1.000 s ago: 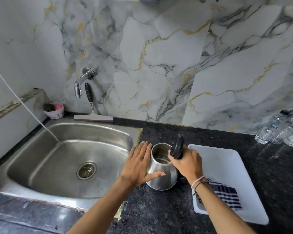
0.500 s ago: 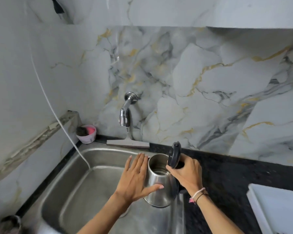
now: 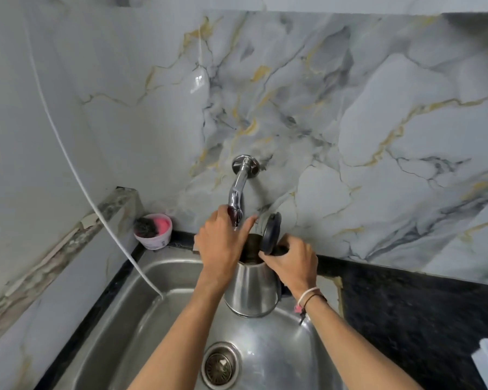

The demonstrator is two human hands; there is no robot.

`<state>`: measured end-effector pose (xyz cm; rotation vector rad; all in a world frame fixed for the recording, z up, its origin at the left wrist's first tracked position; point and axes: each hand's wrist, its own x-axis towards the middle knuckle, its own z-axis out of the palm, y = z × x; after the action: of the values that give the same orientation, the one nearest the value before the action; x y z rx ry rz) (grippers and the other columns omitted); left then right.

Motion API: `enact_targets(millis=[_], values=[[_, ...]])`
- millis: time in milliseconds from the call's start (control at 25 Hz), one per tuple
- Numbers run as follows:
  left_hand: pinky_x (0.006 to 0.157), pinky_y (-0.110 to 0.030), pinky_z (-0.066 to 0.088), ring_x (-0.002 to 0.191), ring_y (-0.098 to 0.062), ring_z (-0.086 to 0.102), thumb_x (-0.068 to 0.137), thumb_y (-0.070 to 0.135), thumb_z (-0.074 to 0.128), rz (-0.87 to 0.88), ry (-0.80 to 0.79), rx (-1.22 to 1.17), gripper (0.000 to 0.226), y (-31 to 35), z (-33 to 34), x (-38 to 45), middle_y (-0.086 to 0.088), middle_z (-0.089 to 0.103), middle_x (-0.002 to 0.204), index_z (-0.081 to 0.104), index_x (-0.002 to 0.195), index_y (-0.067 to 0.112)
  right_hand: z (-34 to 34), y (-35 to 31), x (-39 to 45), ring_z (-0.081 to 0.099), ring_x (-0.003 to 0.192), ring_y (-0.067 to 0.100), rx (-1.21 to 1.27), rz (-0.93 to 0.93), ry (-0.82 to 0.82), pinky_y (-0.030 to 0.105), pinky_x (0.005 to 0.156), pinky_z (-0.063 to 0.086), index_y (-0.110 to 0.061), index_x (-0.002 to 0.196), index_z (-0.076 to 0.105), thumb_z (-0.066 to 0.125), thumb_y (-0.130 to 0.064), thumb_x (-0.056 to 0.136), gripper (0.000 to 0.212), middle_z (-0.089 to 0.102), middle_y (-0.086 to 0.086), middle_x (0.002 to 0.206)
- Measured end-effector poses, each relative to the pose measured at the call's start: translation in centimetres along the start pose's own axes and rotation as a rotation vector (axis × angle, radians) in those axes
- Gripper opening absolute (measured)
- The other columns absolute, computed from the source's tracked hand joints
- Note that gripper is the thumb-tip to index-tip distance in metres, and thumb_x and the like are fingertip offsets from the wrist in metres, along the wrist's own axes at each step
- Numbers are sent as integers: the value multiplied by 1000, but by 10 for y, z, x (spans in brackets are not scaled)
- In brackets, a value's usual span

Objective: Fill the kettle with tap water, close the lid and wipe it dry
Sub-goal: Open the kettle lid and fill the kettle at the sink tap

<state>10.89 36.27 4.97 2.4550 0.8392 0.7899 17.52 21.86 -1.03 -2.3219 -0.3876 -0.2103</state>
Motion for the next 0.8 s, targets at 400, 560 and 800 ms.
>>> enact_targets(millis=[400, 560, 800], values=[[93, -40, 56, 96, -27, 70, 99, 0, 61, 146, -720, -629, 15, -36, -19, 66, -19, 74, 103, 66, 108, -11, 22, -15, 26, 61, 58, 11, 31, -39, 2, 21, 50, 39, -20, 68, 68, 65, -72, 52, 55, 63, -12, 59], [105, -33, 51, 114, -27, 66, 100, -5, 55, 174, -850, -723, 26, -43, -24, 73, -24, 69, 122, 61, 125, -13, 22, -15, 21, 57, 56, 9, 23, -48, -6, 21, 49, 36, -20, 67, 67, 64, -74, 52, 56, 59, -13, 58], [114, -37, 47, 128, -32, 63, 102, 3, 56, 141, -845, -838, 31, -50, -20, 68, -25, 68, 132, 61, 132, -5, 22, -7, 17, 63, 61, 9, 14, -16, -23, 24, 52, 44, -20, 70, 68, 67, -72, 53, 55, 69, -10, 64]])
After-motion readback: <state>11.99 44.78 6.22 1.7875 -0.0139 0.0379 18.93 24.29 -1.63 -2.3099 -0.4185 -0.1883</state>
